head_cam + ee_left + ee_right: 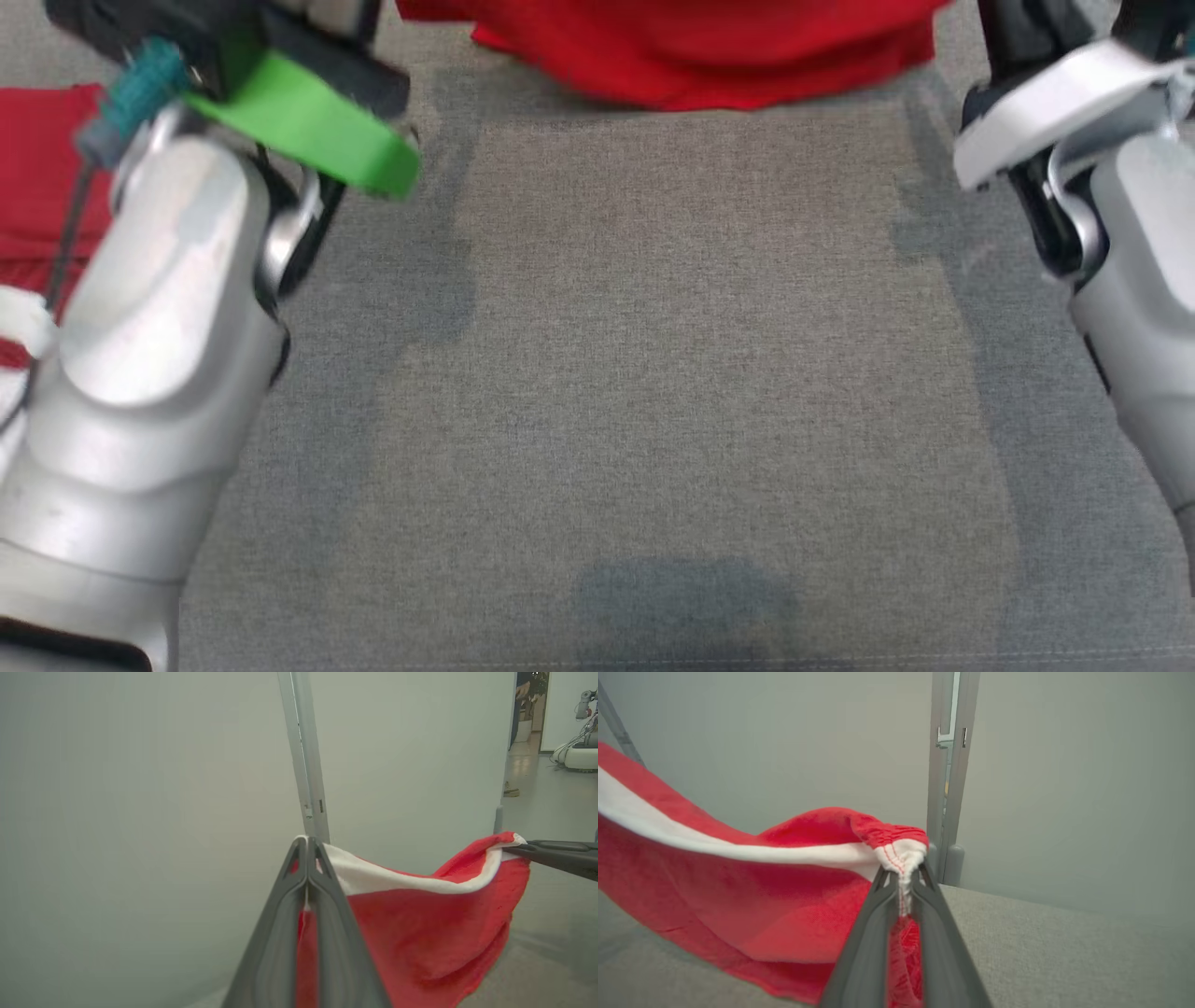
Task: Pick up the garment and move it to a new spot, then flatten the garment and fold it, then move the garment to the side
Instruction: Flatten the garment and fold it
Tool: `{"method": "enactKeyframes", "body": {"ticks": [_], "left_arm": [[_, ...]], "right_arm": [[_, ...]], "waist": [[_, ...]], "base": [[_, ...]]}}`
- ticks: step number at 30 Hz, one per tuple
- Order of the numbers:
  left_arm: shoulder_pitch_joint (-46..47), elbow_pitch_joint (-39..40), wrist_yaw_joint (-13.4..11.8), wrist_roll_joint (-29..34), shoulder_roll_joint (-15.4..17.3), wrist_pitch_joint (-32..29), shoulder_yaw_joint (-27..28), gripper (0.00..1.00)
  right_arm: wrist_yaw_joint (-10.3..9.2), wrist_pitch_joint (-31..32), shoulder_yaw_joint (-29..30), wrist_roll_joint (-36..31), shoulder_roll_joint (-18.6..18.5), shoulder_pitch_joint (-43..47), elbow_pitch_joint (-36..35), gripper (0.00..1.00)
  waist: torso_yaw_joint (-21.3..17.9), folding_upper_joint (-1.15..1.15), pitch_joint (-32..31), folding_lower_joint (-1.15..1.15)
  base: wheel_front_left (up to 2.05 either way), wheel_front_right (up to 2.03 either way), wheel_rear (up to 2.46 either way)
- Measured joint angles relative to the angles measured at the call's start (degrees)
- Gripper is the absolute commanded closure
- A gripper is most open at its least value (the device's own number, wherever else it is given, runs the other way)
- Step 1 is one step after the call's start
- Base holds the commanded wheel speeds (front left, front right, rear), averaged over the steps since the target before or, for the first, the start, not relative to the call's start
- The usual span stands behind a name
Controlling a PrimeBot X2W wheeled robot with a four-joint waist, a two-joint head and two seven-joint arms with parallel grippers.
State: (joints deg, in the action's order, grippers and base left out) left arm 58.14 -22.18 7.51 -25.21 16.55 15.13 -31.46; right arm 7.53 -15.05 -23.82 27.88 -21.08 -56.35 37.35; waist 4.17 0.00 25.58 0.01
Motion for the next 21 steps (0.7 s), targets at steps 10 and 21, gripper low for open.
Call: {"method": "enactKeyframes", "body": {"ticks": [10,21], "left_arm": [[-25.37,0.48,0.01,-3.56,-2.4,-0.01,1.86,1.0],[-44.89,-1.4,0.02,-8.01,-4.33,0.0,3.53,1.0]], "right_arm": [[0.0,0.0,-6.15,6.1,-2.54,17.29,-1.07,1.0],[0.0,0.0,-4.14,7.76,-1.16,34.31,-2.92,1.0]], "waist": [[-0.62,0.0,-5.27,-0.01],[-1.31,0.0,-15.18,-0.02]], "base": [[0.0,0.0,0.0],[0.0,0.0,0.0]]}}
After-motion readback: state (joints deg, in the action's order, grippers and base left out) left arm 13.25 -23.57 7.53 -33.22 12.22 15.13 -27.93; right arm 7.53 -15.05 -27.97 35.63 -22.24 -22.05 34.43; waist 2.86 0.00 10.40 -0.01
